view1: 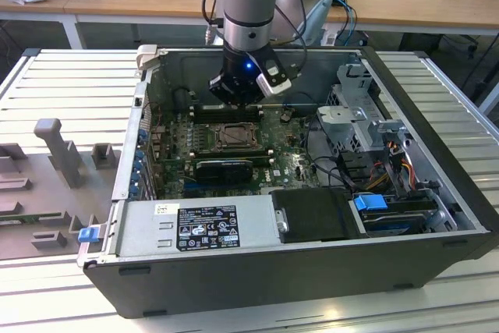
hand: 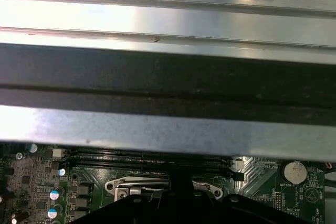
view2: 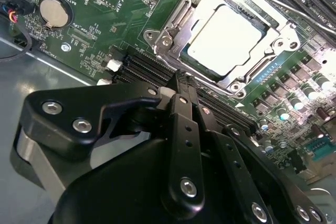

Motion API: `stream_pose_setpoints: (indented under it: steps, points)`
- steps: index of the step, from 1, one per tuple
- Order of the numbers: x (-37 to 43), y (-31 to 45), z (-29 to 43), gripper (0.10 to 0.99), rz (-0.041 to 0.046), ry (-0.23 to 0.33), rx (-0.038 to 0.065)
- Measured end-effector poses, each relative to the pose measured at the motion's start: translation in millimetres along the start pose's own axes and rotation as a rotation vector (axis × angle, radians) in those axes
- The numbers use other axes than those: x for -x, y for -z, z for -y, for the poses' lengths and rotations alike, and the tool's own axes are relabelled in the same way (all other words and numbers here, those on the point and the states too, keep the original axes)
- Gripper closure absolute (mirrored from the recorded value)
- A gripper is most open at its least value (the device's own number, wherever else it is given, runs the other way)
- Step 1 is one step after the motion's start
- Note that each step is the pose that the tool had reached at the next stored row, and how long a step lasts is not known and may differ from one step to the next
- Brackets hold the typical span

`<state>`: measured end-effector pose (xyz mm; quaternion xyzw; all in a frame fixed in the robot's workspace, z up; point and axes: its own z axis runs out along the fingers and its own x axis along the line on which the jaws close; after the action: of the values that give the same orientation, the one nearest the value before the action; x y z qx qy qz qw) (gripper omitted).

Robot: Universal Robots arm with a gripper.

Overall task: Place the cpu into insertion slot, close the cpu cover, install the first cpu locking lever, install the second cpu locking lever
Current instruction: 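Install the second cpu locking lever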

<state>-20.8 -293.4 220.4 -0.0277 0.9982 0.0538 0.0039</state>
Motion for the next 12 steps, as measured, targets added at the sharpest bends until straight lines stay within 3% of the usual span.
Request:
stream_pose_setpoints:
  steps: [9, 10, 12]
  points:
    - [-0.2, 0.4, 3.0, 0.98, -0.0001, 0.0, 0.0]
    - [-0.2, 1.9, 2.9, 0.98, -0.0001, 0.0, 0.0]
    - [-0.1, 14.3, 1.6, 0.98, 0.0, 0.0, 0.0]
